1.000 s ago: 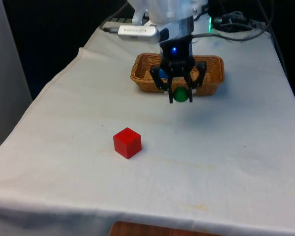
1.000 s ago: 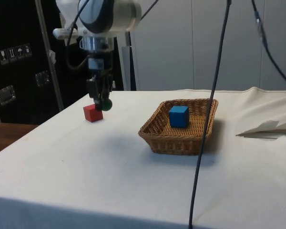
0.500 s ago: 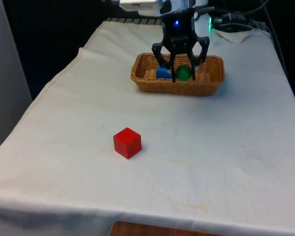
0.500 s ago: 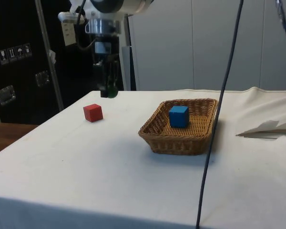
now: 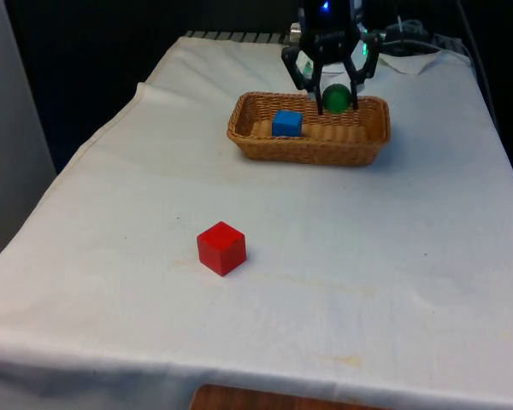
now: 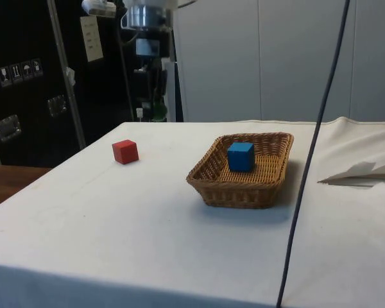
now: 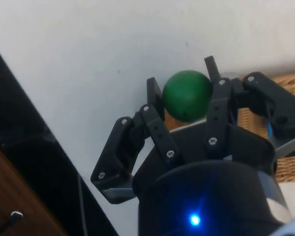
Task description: Place all non-red objects into the basket.
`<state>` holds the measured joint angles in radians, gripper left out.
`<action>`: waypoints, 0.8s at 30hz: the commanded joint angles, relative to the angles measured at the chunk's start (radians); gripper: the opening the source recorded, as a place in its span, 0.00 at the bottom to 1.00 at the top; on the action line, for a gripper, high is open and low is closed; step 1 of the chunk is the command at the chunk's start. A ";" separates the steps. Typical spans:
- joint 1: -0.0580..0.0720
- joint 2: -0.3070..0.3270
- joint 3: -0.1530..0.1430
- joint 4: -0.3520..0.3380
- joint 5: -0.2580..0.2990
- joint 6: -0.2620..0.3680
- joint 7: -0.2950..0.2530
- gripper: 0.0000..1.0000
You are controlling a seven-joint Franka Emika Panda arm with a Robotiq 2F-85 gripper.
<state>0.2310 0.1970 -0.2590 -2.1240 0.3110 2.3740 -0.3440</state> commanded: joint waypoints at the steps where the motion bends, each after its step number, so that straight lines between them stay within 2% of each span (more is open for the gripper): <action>1: 0.009 -0.022 0.001 -0.023 -0.021 0.004 0.022 0.00; 8: 0.014 -0.087 0.019 -0.093 -0.039 0.009 0.048 0.00; 9: 0.009 -0.074 0.021 -0.078 -0.022 0.001 0.031 0.00; 10: 0.014 -0.094 0.021 -0.101 -0.041 0.010 0.050 0.00; 17: 0.011 -0.149 0.023 -0.166 -0.073 0.018 0.070 0.00; 18: 0.010 -0.144 0.024 -0.157 -0.051 0.005 0.050 0.00; 19: 0.011 -0.155 0.023 -0.173 -0.079 0.019 0.074 0.00; 24: 0.010 -0.186 0.023 -0.210 -0.117 0.024 0.102 0.00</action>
<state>0.2410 0.0170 -0.2350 -2.3250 0.2140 2.3840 -0.2600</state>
